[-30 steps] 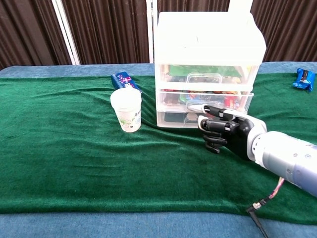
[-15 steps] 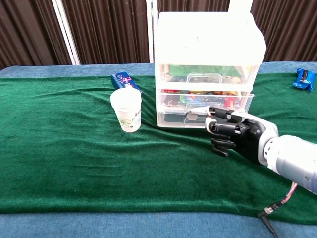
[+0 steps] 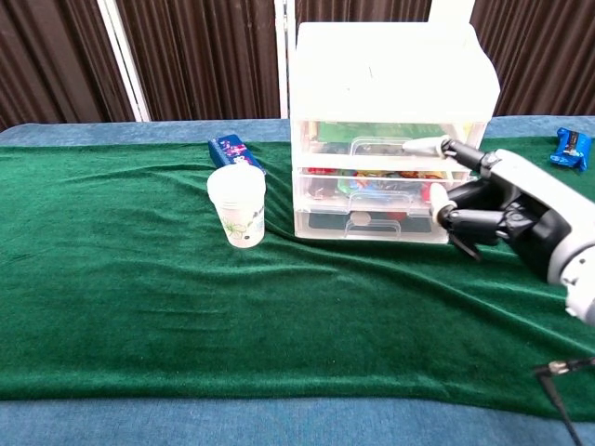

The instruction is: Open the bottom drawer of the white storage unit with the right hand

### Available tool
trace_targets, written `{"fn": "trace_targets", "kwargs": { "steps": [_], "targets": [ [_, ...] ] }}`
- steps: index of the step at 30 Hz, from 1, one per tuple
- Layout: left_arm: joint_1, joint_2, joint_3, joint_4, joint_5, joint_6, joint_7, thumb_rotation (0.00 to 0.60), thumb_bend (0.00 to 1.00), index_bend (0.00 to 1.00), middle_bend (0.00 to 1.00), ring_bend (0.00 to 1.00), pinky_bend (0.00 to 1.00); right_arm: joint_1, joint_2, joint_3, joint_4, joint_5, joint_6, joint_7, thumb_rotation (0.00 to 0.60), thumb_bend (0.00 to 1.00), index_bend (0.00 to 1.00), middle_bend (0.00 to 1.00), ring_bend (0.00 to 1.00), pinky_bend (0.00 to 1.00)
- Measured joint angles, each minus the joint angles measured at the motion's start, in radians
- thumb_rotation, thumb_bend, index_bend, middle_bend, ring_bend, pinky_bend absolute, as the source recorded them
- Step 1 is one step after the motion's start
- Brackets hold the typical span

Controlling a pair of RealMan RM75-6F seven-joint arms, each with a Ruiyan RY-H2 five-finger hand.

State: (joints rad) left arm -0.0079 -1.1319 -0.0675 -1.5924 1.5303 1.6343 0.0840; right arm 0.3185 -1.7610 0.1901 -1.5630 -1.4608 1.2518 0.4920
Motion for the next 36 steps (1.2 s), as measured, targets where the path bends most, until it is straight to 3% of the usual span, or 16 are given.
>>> {"fn": "trace_targets", "kwargs": {
  "steps": [8,18,27,36],
  "targets": [
    [-0.001,-0.004,0.001,0.0,0.0,-0.003,0.01,0.6,0.03,0.0,0.0,0.0,0.0,0.004,0.025,-0.013,0.01,-0.046,0.042,-0.295,0.6,0.62,0.32,0.93,0.96,0.85],
    [-0.001,-0.007,0.0,0.0,-0.002,-0.003,0.015,0.6,0.03,0.0,0.0,0.0,0.0,0.054,0.036,0.04,-0.009,0.023,0.033,-0.671,0.6,0.62,0.31,0.93,0.96,0.85],
    [0.0,-0.004,0.0,-0.001,-0.002,0.0,0.01,0.6,0.03,0.0,0.0,0.0,0.0,0.08,0.028,0.061,-0.036,0.151,0.016,-0.874,0.6,0.62,0.27,0.93,0.96,0.85],
    [-0.001,-0.003,0.0,-0.001,-0.002,-0.003,0.009,0.6,0.03,0.0,0.0,0.0,0.0,0.101,0.016,0.07,-0.039,0.219,0.006,-0.926,0.6,0.62,0.27,0.93,0.96,0.85]
  ]
}}
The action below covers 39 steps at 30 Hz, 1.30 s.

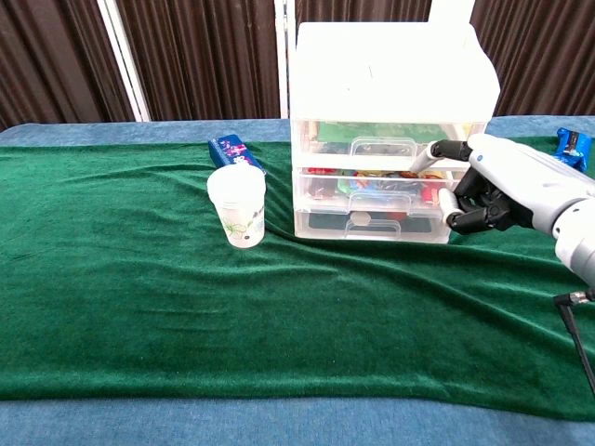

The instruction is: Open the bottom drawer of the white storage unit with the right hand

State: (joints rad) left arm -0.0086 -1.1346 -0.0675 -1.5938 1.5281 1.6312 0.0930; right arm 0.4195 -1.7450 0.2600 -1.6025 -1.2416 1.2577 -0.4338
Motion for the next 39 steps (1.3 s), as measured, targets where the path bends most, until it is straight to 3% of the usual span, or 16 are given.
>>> {"fn": "trace_targets", "kwargs": {
  "steps": [16,26,39],
  "targets": [
    [0.0,0.001,0.002,-0.002,0.002,-0.001,-0.002,0.6,0.03,0.0,0.0,0.0,0.0,0.037,-0.016,0.009,0.004,0.096,-0.022,-0.042,0.6,0.62,0.3,0.93,0.96,0.85],
    [-0.001,0.002,0.001,-0.001,0.0,-0.003,-0.004,0.6,0.03,0.0,0.0,0.0,0.0,0.049,-0.02,0.001,0.0,0.095,-0.007,-0.043,0.6,0.62,0.48,0.93,0.96,0.85],
    [-0.001,0.001,0.002,-0.002,0.0,-0.004,0.002,0.6,0.03,0.0,0.0,0.0,0.0,0.029,0.016,-0.034,-0.057,0.081,0.028,-0.034,0.6,0.63,0.55,0.93,0.96,0.85]
  ]
}}
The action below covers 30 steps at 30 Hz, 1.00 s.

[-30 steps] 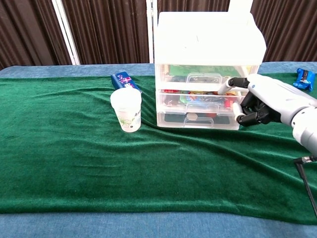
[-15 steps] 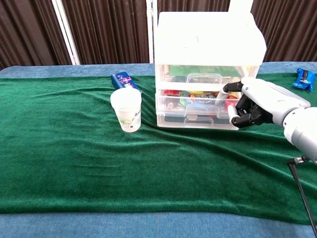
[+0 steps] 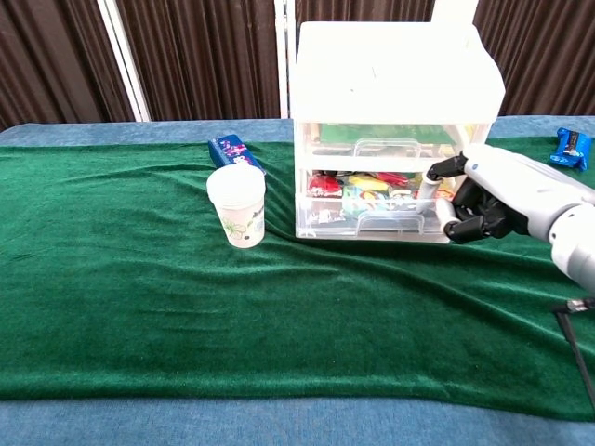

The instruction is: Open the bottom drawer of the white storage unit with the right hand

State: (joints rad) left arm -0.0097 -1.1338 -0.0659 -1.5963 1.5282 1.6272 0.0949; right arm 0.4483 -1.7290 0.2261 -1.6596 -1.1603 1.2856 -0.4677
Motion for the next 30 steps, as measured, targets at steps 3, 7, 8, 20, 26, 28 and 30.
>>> {"fn": "trace_targets", "kwargs": {
  "steps": [3,7,8,20,26,28,30],
  "targets": [
    [0.0,0.0,-0.001,0.0,-0.001,0.002,-0.001,0.6,0.03,0.0,0.0,0.0,0.0,-0.009,0.004,-0.015,-0.006,-0.023,0.013,0.02,0.6,0.63,0.55,0.93,0.96,0.85],
    [0.001,0.001,-0.001,-0.001,-0.001,0.003,-0.002,0.6,0.03,0.0,0.0,0.0,0.0,-0.024,0.009,-0.036,-0.01,-0.051,0.033,0.042,0.6,0.63,0.56,0.93,0.96,0.85],
    [0.001,0.001,-0.001,0.0,0.0,0.002,-0.002,0.6,0.03,0.0,0.0,0.0,0.0,-0.026,0.01,-0.037,-0.01,-0.054,0.035,0.046,0.6,0.63,0.56,0.93,0.96,0.85],
    [0.0,0.0,-0.001,-0.001,-0.001,0.001,0.001,0.6,0.03,0.0,0.0,0.0,0.0,-0.03,0.016,-0.034,-0.003,-0.023,0.031,0.026,0.6,0.63,0.57,0.93,0.96,0.85],
    [0.0,0.001,-0.002,-0.001,-0.003,0.0,-0.001,0.6,0.03,0.0,0.0,0.0,0.0,-0.032,0.019,-0.037,-0.012,-0.025,0.034,0.023,0.6,0.63,0.58,0.93,0.96,0.85],
    [0.001,0.001,-0.002,-0.001,-0.003,0.001,-0.002,0.6,0.03,0.0,0.0,0.0,0.0,-0.034,0.022,-0.04,-0.018,-0.03,0.038,0.022,0.6,0.63,0.58,0.93,0.96,0.85],
    [0.001,0.002,-0.001,-0.002,-0.002,0.002,-0.002,0.6,0.03,0.0,0.0,0.0,0.0,-0.038,0.027,-0.046,-0.027,-0.038,0.044,0.022,0.6,0.63,0.58,0.93,0.96,0.85]
  ]
}}
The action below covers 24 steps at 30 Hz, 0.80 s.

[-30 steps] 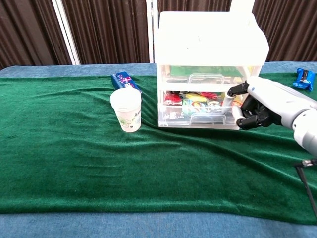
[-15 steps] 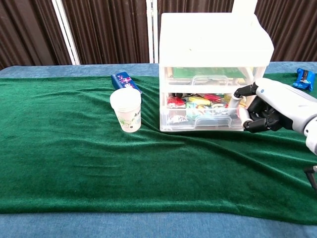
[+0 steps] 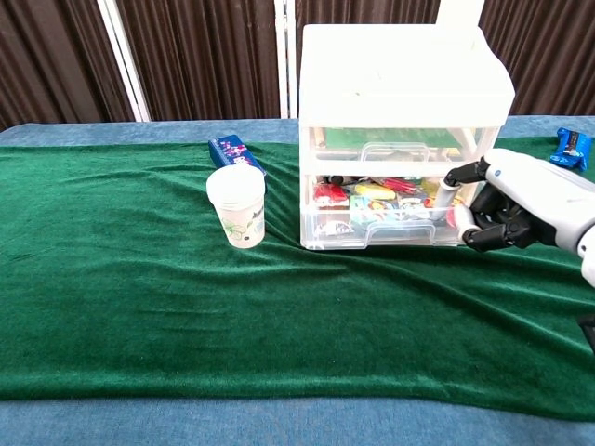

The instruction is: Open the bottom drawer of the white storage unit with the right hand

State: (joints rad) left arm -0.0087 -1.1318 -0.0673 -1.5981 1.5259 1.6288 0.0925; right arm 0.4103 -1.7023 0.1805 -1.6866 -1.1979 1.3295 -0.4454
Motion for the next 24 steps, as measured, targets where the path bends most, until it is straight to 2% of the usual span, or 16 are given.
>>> {"fn": "trace_targets", "kwargs": {
  "steps": [9,24],
  "targets": [
    [0.001,-0.001,0.002,-0.004,0.002,0.0,0.007,0.6,0.03,0.0,0.0,0.0,0.0,-0.032,0.041,-0.039,-0.056,-0.036,0.025,0.012,0.6,0.63,0.59,0.93,0.96,0.85],
    [0.0,-0.001,0.003,-0.004,0.004,-0.001,0.01,0.6,0.03,0.0,0.0,0.0,0.0,-0.065,0.077,-0.065,-0.079,-0.067,0.042,0.029,0.6,0.63,0.6,0.93,0.96,0.85]
  ]
}}
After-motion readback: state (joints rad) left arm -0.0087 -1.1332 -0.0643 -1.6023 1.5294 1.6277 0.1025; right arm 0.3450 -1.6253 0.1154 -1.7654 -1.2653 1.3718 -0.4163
